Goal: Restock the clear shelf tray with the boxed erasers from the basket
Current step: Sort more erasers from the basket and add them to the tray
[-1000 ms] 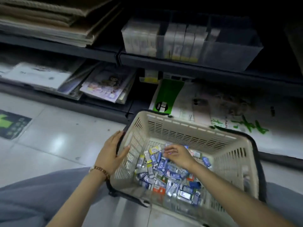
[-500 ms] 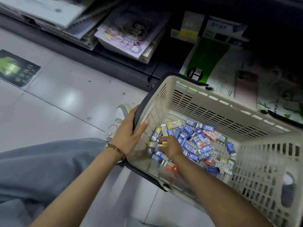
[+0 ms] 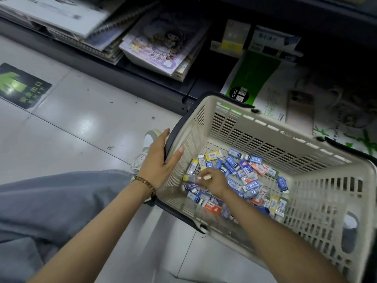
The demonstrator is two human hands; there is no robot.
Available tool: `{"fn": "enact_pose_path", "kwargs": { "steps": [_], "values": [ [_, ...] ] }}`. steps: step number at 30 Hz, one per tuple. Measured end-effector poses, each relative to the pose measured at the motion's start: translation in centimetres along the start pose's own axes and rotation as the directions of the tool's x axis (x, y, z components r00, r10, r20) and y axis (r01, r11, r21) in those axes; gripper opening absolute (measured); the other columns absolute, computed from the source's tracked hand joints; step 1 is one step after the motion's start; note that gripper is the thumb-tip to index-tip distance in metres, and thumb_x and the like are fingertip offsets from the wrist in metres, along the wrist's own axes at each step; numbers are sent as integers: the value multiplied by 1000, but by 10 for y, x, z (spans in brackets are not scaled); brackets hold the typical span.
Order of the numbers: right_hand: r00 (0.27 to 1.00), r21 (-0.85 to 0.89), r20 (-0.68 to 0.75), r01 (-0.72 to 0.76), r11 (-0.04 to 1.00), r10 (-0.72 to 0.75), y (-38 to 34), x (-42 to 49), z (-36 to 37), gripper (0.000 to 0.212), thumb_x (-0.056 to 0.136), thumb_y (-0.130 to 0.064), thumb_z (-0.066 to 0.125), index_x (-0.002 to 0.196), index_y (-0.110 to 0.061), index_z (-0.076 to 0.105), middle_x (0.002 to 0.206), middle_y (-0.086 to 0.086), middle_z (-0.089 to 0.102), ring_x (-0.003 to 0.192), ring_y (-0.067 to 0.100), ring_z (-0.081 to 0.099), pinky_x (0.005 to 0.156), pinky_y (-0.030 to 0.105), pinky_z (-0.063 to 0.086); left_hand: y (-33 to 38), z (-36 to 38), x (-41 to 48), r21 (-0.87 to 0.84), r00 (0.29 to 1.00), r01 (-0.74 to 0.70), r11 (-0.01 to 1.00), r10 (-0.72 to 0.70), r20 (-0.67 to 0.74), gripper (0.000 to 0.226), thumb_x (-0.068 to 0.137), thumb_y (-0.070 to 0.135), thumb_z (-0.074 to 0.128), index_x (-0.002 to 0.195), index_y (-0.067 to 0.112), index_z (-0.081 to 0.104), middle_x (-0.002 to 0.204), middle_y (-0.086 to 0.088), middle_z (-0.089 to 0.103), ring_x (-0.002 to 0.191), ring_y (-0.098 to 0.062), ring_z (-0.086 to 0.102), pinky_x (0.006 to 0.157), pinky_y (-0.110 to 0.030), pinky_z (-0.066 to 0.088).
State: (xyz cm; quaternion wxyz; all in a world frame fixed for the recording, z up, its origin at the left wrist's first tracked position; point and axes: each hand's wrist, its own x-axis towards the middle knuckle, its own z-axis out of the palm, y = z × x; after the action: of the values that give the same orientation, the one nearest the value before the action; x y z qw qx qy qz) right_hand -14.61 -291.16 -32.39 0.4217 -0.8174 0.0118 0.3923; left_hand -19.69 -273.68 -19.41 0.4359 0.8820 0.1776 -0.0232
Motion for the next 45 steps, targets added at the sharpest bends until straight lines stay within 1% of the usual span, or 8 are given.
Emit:
{"fn": "enact_pose_path", "kwargs": {
  "steps": [4,8,13,18,21,29,36,45],
  "values": [
    [988,99,83,124,987,-133,-46,-31,-68,15,76,-11,76,88,-12,67,104,9,67,58,5,66,59,22,56,20,-3,3,428,896,-425,798,438,73,65,90,45,49,142,10,35,146,-9,38,137,-25,27,116,-37,18],
    [937,178,230,224,958,-262,-102,-71,-120,17,74,-18,76,89,-17,69,79,2,74,66,15,69,67,23,58,49,11,10,473,918,-360,804,214,335,55,91,49,45,138,21,37,113,-4,62,101,-20,58,82,-28,46],
    [930,450,141,244,859,-338,-129,-91,-148,17,84,-6,61,101,-5,65,96,7,73,82,14,70,73,17,56,59,3,11,-145,946,-19,989,65,318,20,92,28,54,102,10,59,72,5,63,58,-7,59,55,-16,48],
    [931,484,71,282,828,-358,-147,-92,-135,16,93,-13,52,100,-10,66,96,2,73,87,11,70,63,14,55,62,-14,15,-641,869,390,661,-34,495,31,93,-2,47,117,13,57,107,3,69,90,-13,69,77,-25,57],
    [932,475,8,315,822,-362,-155,-87,-115,13,89,-11,59,94,-14,70,91,-3,71,75,6,68,61,11,53,65,-20,21,-696,816,484,530,14,578,41,92,-4,40,129,10,50,115,-7,63,99,-19,64,86,-36,56],
    [967,643,-30,213,736,-254,-140,-41,-84,16,91,-17,57,102,-14,68,100,1,70,83,8,67,72,16,55,54,-32,39,-481,887,264,836,-15,461,21,91,7,53,112,3,52,94,-8,68,77,-13,70,70,-23,58],
    [986,-210,145,-55,976,87,-42,24,-20,69,82,-24,71,140,-6,38,144,13,39,129,25,41,106,34,36,18,-41,37,-757,933,359,546,-189,307,16,91,4,52,106,3,57,96,-5,74,90,-23,70,74,-28,57],
    [995,-431,-86,8,902,-50,-26,42,42,54,76,-26,76,124,-16,54,125,10,47,123,25,39,96,36,42,10,-38,44,-833,933,342,434,-265,245,9,91,6,52,97,4,59,86,-2,74,83,-20,72,66,-23,56]
  ]
}}
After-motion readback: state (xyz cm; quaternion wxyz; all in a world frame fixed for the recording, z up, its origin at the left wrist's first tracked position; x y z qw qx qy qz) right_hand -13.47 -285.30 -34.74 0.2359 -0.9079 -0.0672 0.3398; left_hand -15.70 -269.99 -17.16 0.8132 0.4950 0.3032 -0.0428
